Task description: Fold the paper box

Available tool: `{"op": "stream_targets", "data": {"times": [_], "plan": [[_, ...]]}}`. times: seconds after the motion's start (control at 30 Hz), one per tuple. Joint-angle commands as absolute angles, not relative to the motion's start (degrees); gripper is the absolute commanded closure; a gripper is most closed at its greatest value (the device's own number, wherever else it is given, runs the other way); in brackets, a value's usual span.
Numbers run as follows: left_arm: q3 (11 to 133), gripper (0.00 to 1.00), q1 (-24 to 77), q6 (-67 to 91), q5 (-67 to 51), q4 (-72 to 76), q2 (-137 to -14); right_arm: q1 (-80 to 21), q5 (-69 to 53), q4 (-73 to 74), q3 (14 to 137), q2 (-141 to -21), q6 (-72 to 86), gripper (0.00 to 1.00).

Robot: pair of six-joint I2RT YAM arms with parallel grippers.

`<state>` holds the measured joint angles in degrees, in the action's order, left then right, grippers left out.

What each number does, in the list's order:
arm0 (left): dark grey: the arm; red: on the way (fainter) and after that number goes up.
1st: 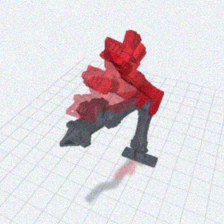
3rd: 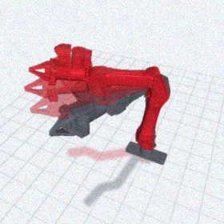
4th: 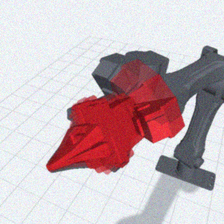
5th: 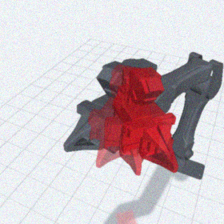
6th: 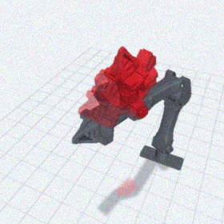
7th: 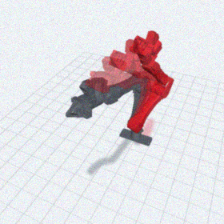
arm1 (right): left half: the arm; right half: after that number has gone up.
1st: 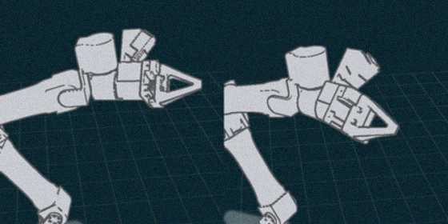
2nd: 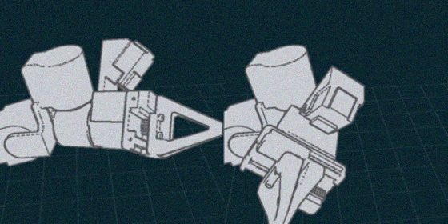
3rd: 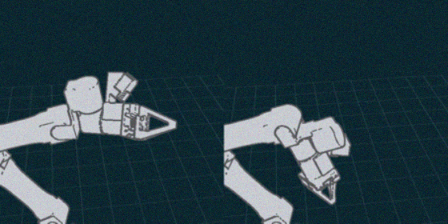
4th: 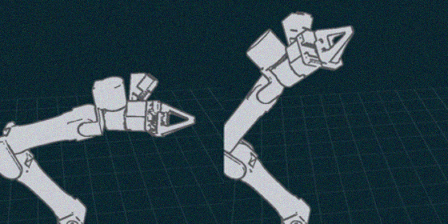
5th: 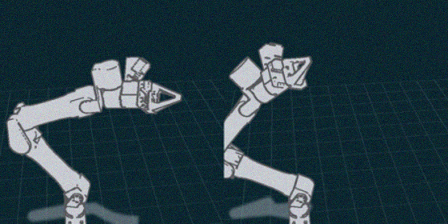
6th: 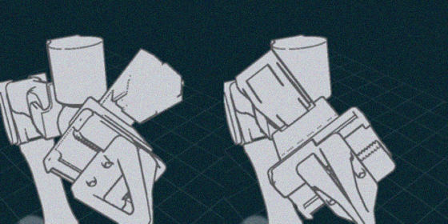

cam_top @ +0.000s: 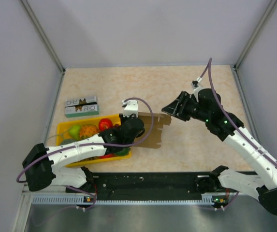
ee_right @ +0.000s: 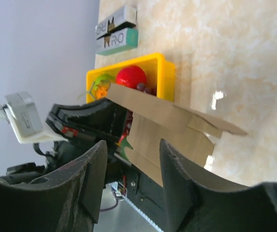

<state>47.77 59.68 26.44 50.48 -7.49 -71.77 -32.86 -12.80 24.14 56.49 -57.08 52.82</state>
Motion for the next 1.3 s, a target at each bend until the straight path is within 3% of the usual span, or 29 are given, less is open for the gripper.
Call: {"op": "stream_targets", "data": {"times": [0.0,0.1,1.03,1.27], "plan": [[48.2,1.00,59.9,25.0,51.7,-4.7,-71.5,-33.6,-10.5,25.4,62.5,-62.6,49.4,0.60],[48.5,1.00,60.0,24.5,51.9,-4.9,-71.0,-33.6,-11.7,24.4,62.3,-65.1,50.9,0.67],[47.1,1.00,61.1,24.0,52.6,-2.6,-70.4,-33.6,-16.2,6.3,49.7,-65.5,65.8,0.67],[43.9,1.00,62.4,21.3,54.6,2.8,-69.0,-33.6,-15.8,1.4,47.3,-65.7,71.8,0.74]]}}
